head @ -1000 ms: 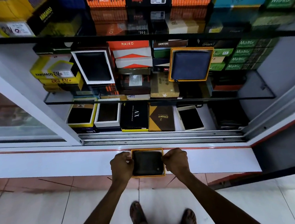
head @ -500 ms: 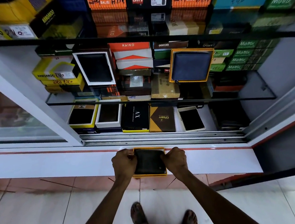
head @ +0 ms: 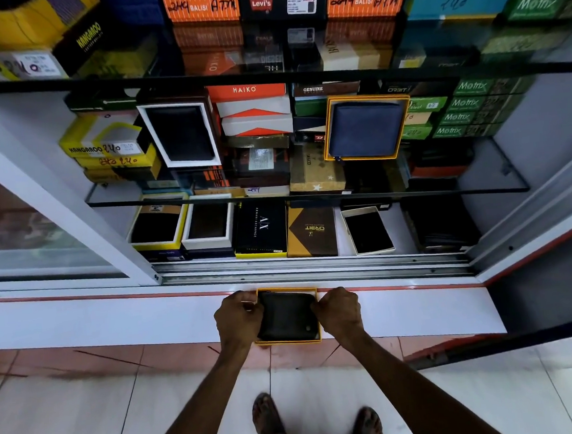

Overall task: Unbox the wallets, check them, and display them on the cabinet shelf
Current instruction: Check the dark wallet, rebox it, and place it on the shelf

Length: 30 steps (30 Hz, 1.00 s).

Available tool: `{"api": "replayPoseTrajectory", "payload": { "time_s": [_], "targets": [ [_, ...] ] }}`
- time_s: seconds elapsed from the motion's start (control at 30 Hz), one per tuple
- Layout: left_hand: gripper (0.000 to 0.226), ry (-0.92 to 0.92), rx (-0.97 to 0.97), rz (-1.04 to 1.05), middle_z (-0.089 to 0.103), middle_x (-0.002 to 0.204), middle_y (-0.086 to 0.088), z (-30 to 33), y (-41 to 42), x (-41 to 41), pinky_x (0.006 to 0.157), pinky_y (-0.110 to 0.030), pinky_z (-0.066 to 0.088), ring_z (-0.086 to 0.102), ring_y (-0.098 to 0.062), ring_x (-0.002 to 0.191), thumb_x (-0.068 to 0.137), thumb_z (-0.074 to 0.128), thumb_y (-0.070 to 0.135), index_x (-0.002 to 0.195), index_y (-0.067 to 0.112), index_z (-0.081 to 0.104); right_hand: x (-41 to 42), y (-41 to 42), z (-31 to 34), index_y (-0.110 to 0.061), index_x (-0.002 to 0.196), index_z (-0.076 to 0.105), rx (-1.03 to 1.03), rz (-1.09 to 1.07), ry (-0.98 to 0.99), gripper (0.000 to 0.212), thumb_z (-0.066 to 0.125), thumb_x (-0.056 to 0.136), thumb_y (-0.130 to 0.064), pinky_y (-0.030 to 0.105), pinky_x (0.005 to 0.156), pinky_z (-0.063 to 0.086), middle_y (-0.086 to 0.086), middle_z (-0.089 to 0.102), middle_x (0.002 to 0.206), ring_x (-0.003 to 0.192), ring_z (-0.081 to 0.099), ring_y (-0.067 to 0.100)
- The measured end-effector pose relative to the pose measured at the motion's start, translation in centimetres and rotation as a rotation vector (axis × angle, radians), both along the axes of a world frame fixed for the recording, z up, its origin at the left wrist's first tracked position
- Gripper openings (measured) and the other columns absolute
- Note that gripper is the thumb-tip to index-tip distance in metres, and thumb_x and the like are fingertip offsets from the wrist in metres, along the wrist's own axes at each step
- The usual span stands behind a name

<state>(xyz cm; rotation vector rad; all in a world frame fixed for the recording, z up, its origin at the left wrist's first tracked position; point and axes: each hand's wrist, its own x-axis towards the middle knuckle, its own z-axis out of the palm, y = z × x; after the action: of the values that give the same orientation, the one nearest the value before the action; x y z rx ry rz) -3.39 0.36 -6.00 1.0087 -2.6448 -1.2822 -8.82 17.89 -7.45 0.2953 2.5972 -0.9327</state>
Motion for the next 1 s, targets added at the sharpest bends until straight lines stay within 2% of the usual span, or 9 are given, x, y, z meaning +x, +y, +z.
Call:
{"api": "replayPoseTrajectory", "payload": {
  "time_s": [0.1, 0.2, 0.3, 0.4, 0.63, 0.7, 0.77, 0.87, 1.0],
  "targets": [
    [0.013, -0.04, 0.105, 0.044, 0.074, 0.105, -0.007, -0.2, -0.1, 0.3, 0.091, -0.038, 0.053, 0.068, -0.029, 0.096, 0.08, 0.071, 0.02, 0.092, 0.015, 0.073, 0.1, 0.1, 0.1, -0.003, 0.073, 0.076, -0.058, 0.0, -0.015, 0.034, 0.066, 0.089, -0.031, 0.027, 0.077, 0.059, 0.01, 0.075, 0.068, 0.066, 0.073, 0.021],
    [0.009, -0.048, 0.144, 0.048, 0.077, 0.097, -0.009, 0.1, -0.5, 0.7, 0.083, -0.044, 0.059, 0.071, -0.028, 0.082, 0.075, 0.073, 0.02, 0.084, 0.024, 0.071, 0.4, 0.2, 0.8, -0.005, 0.071, 0.078, -0.086, 0.023, 0.007, 0.031, 0.066, 0.088, -0.027, 0.03, 0.082, 0.059, 0.009, 0.074, 0.066, 0.067, 0.072, 0.02],
    [0.011, 0.01, 0.126, 0.046, 0.078, 0.087, -0.004, 2.1, -1.0, 1.2, 0.083, -0.044, 0.059, 0.072, -0.024, 0.076, 0.075, 0.071, 0.019, 0.082, 0.026, 0.073, 0.6, 0.8, 3.1, -0.011, 0.069, 0.079, -0.145, 0.024, 0.067, 0.022, 0.07, 0.084, -0.025, 0.033, 0.077, 0.061, 0.003, 0.071, 0.059, 0.064, 0.072, 0.019],
    [0.011, 0.11, 0.089, 0.061, 0.076, 0.077, 0.004, 5.4, -1.4, 1.4, 0.081, -0.041, 0.059, 0.072, -0.018, 0.073, 0.075, 0.074, 0.021, 0.084, 0.027, 0.074, 0.6, 1.4, 6.9, -0.016, 0.064, 0.077, -0.236, 0.019, 0.147, 0.016, 0.072, 0.078, -0.022, 0.024, 0.066, 0.059, -0.001, 0.073, 0.057, 0.056, 0.071, 0.01],
    [0.02, 0.349, 0.133, 0.135, 0.074, 0.076, 0.01, 13.6, -1.5, 0.4, 0.081, -0.033, 0.057, 0.07, -0.008, 0.076, 0.072, 0.073, 0.014, 0.091, 0.021, 0.077, -0.3, 1.1, 15.8, -0.028, 0.064, 0.071, -0.442, -0.028, 0.299, 0.016, 0.078, 0.076, -0.018, 0.024, 0.061, 0.061, -0.013, 0.073, 0.061, 0.057, 0.071, 0.005],
    [0.023, 0.448, 0.153, 0.127, 0.075, 0.074, 0.012, 15.7, -1.6, -0.1, 0.074, -0.025, 0.055, 0.07, -0.005, 0.074, 0.071, 0.073, 0.017, 0.092, 0.023, 0.076, -1.1, 1.0, 17.7, -0.03, 0.068, 0.071, -0.491, -0.027, 0.359, 0.016, 0.079, 0.076, -0.018, 0.02, 0.064, 0.06, -0.014, 0.073, 0.062, 0.06, 0.071, 0.002],
    [0.025, 0.538, 0.155, 0.121, 0.076, 0.073, 0.013, 17.6, -1.7, -0.5, 0.068, -0.016, 0.053, 0.07, -0.001, 0.073, 0.066, 0.069, 0.025, 0.091, 0.027, 0.076, -2.0, 0.8, 19.0, -0.028, 0.075, 0.073, -0.571, -0.036, 0.383, 0.012, 0.08, 0.076, -0.017, 0.027, 0.071, 0.062, -0.01, 0.076, 0.068, 0.066, 0.073, 0.003],
    [0.023, 0.634, 0.139, 0.112, 0.076, 0.077, 0.008, 19.3, -2.2, -1.8, 0.068, -0.024, 0.055, 0.07, -0.005, 0.073, 0.071, 0.073, 0.017, 0.092, 0.024, 0.076, -3.6, 0.4, 20.2, -0.029, 0.075, 0.074, -0.657, -0.04, 0.414, 0.015, 0.08, 0.076, -0.015, 0.04, 0.076, 0.063, -0.005, 0.078, 0.072, 0.071, 0.075, 0.01],
    [0.026, 0.696, 0.095, 0.065, 0.076, 0.081, 0.004, 20.2, -3.1, -4.7, 0.072, -0.027, 0.059, 0.072, -0.009, 0.077, 0.076, 0.072, 0.007, 0.096, 0.022, 0.075, -6.0, -0.5, 21.4, -0.032, 0.077, 0.073, -0.645, -0.011, 0.508, 0.02, 0.078, 0.078, -0.013, 0.035, 0.077, 0.063, -0.006, 0.078, 0.076, 0.074, 0.075, 0.006]
  ]
}}
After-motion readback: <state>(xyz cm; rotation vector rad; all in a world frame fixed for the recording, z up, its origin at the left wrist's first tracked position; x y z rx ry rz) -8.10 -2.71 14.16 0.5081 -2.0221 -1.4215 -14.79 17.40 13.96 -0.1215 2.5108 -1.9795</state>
